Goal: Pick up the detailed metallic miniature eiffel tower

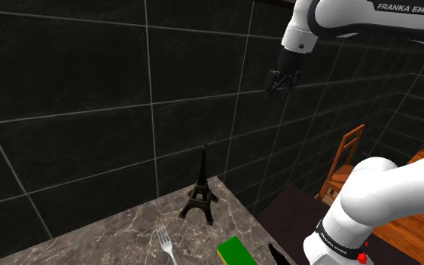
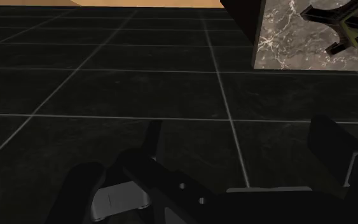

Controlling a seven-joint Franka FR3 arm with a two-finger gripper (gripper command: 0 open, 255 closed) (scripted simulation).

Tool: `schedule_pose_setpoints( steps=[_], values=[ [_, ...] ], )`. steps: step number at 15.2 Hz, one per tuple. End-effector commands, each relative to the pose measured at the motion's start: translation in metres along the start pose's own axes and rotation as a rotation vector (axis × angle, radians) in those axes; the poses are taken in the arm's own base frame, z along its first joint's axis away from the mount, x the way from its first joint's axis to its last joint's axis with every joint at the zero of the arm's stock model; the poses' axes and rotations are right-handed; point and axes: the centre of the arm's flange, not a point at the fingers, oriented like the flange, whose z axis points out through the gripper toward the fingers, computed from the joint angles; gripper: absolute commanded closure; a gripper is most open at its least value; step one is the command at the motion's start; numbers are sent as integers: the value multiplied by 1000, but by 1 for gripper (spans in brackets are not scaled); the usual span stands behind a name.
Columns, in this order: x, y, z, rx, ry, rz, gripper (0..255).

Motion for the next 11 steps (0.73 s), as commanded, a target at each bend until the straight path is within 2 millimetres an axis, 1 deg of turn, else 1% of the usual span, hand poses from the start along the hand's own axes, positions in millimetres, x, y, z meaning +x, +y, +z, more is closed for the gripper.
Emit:
schedule_pose_setpoints(
  steps=[1, 11],
  values=[
    [0, 0, 0, 0, 0, 0, 0],
    [-40, -65, 101, 147, 239, -223, 0]
  ],
)
